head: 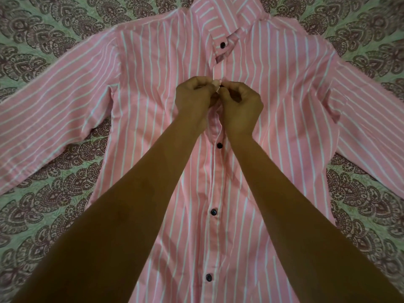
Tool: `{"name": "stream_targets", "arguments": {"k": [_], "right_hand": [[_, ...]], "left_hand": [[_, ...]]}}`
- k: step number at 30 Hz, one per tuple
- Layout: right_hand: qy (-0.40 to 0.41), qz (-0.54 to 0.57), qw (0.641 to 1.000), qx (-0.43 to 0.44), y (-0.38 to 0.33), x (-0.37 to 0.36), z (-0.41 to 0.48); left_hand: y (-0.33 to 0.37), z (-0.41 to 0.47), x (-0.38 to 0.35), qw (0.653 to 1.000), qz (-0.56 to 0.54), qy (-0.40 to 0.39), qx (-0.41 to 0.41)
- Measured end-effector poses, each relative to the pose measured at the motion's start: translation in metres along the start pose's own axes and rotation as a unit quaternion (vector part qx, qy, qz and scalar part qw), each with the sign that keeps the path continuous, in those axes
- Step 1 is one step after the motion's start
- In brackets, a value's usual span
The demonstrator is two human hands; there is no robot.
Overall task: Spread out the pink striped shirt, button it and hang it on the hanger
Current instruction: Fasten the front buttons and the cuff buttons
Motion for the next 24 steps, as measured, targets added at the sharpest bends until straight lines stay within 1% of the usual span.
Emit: {"name": "stream_targets", "arguments": {"k": [2,3,4,6,8,10,12,14,17,19,22,24], "right_hand": [[-0.036,0.037,0.996,-0.074,0.001,0.001,0.007],[-0.067,0.067,0.988,-0.121,0.000,0.001,0.011],[-0.103,0.098,0.974,-0.176,-0.002,0.001,0.013],[-0.158,0.125,0.941,-0.271,-0.007,0.002,0.018],[-0.174,0.131,0.923,-0.317,-0.011,0.005,0.023],[-0.175,0.150,0.914,-0.334,-0.013,0.005,0.024],[-0.160,0.159,0.917,-0.329,-0.013,0.003,0.020],[-0.141,0.150,0.934,-0.292,-0.011,0.005,0.016],[-0.119,0.067,0.970,-0.200,-0.012,0.013,0.006],[-0.096,0.005,0.984,-0.152,-0.011,0.022,-0.003],[-0.092,-0.064,0.988,-0.106,-0.013,0.038,-0.025],[-0.098,-0.101,0.986,-0.087,-0.012,0.053,-0.048]], "left_hand": [[-0.001,0.002,0.003,0.999,0.037,-0.007,-0.023],[0.000,0.004,0.005,0.996,0.063,-0.018,-0.052],[0.001,0.006,0.007,0.990,0.099,-0.035,-0.094],[0.006,0.008,0.009,0.960,0.190,-0.077,-0.189],[0.010,0.009,0.008,0.930,0.251,-0.091,-0.254],[0.012,0.011,0.005,0.914,0.279,-0.079,-0.283],[0.010,0.014,0.004,0.911,0.302,-0.070,-0.273],[0.008,0.016,0.005,0.916,0.316,-0.063,-0.238],[0.015,0.007,0.010,0.925,0.323,-0.044,-0.196],[0.020,-0.005,0.015,0.927,0.327,-0.040,-0.178],[0.028,-0.031,0.024,0.925,0.330,-0.055,-0.180],[0.032,-0.058,0.031,0.914,0.355,-0.068,-0.187]]}}
Point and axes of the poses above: each hand's wrist, its own z-axis towards the middle knuckle, its own x-axis out of the back of the hand, y = z × x, the point moved 3 cm from there along z, towards the middle knuckle, and after that the axes turned 9 degrees about -x, right-handed, at the moved point
